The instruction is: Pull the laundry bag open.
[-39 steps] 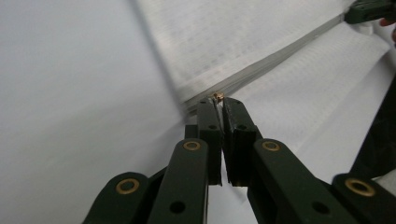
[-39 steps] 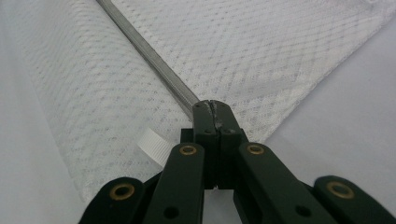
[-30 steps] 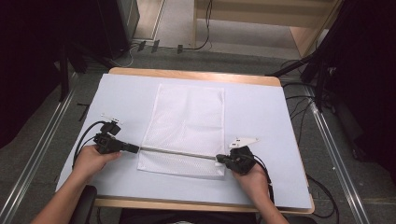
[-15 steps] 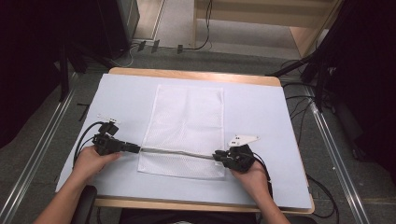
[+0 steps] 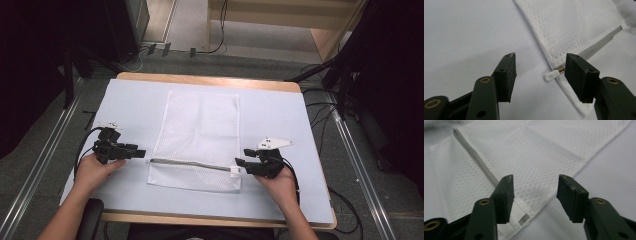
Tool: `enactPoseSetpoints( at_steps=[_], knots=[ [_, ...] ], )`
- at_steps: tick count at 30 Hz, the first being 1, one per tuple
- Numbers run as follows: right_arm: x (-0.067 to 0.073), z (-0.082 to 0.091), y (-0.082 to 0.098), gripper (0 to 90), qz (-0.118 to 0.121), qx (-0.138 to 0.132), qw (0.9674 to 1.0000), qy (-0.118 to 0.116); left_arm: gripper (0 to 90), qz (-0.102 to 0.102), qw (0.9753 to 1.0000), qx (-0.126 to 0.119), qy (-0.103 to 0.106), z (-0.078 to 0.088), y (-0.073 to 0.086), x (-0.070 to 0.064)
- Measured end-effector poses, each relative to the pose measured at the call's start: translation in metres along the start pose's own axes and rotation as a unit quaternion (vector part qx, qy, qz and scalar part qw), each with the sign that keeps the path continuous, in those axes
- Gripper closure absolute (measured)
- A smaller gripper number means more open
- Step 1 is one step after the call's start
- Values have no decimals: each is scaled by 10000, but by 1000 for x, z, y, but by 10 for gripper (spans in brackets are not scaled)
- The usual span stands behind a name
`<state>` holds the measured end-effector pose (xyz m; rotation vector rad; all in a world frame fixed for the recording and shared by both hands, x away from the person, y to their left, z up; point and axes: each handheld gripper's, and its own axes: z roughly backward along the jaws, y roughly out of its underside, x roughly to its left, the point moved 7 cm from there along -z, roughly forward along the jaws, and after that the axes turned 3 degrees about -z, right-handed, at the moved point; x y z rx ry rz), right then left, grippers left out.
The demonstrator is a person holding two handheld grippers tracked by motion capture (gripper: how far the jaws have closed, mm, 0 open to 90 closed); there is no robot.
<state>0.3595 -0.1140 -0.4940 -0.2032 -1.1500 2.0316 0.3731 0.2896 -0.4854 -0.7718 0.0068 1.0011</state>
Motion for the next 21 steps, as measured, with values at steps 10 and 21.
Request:
enactPoseSetpoints(
  at_steps=[10,21],
  knots=[
    [-24,8,3,398,-312,-116,9993,162,368,-129,9986,-189,-476,8,0,17],
    [-31,7,6,355,-412,-61,9987,287,328,-118,9983,-211,-538,7,0,22]
  ],
)
